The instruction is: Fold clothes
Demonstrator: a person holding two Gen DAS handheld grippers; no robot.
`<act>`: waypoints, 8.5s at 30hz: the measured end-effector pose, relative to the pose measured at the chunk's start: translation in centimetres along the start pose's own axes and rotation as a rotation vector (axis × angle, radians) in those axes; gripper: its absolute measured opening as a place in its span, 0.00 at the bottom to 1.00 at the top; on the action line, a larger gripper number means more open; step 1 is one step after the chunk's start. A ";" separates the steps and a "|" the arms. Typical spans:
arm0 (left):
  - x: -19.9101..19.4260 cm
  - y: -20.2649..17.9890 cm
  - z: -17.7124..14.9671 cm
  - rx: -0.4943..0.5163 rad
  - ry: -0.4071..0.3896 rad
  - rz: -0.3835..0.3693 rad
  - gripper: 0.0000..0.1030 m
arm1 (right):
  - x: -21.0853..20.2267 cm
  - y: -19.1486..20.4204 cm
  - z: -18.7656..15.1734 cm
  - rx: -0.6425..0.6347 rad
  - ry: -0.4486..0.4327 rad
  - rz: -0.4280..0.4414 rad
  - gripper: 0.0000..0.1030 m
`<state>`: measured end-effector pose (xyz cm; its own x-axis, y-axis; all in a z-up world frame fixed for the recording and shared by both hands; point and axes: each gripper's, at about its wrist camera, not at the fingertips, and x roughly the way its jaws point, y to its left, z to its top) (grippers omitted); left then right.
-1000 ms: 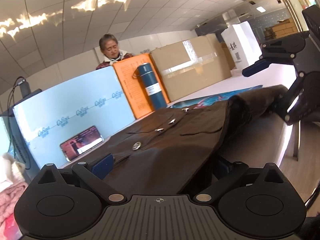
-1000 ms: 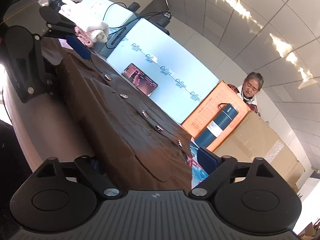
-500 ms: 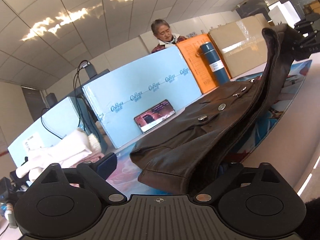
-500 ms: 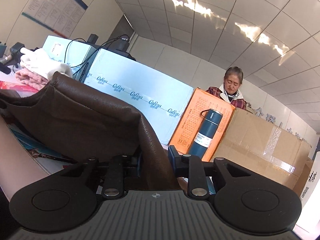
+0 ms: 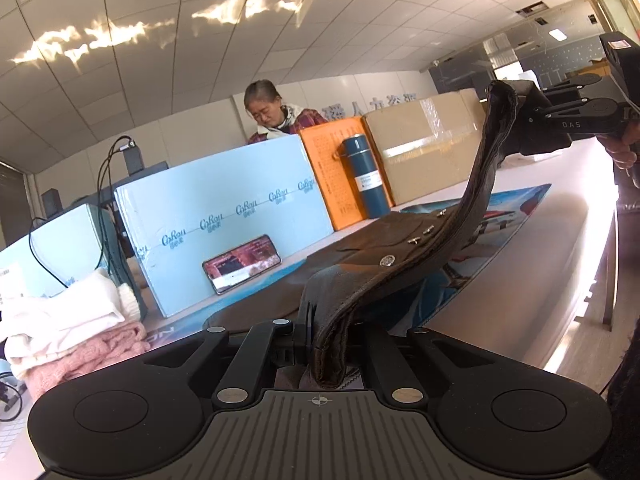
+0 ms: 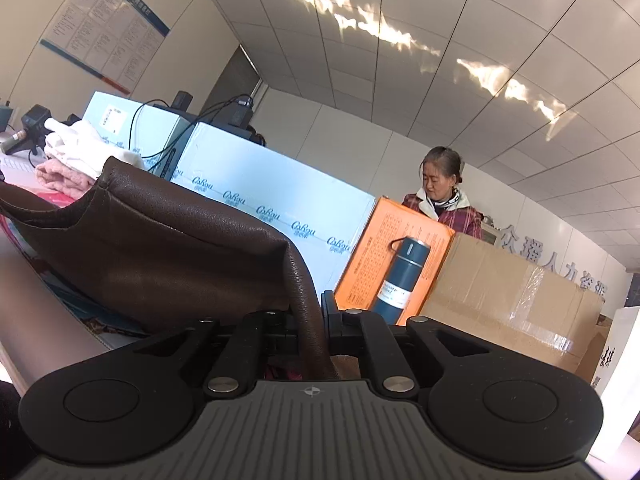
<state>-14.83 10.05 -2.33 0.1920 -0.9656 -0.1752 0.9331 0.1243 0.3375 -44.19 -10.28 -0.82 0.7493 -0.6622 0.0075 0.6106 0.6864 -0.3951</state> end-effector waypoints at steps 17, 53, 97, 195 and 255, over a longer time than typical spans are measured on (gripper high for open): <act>6.5 9.9 1.1 -0.572 -0.011 -0.082 0.08 | 10.0 -4.2 3.0 0.022 -0.036 0.118 0.07; 16.9 15.2 -4.4 -0.920 0.236 -0.186 0.70 | 26.1 -11.7 -7.6 0.634 0.479 0.341 0.69; 17.5 14.1 -2.8 -0.770 0.298 0.039 0.11 | 28.7 -9.2 -7.4 0.494 0.584 0.191 0.64; 15.8 -4.2 11.3 -0.360 -0.192 -0.020 0.03 | 20.3 -2.3 -4.6 1.237 0.371 0.523 0.87; 14.7 5.4 1.1 -0.828 0.211 -0.036 0.93 | 17.9 -3.3 -3.2 0.737 0.530 0.115 0.68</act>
<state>-7.33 -3.78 -2.09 0.1342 -0.9198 -0.3687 0.8452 0.3005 -0.4419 -33.64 -25.34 -2.31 0.7109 -0.5041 -0.4904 0.6850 0.6542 0.3206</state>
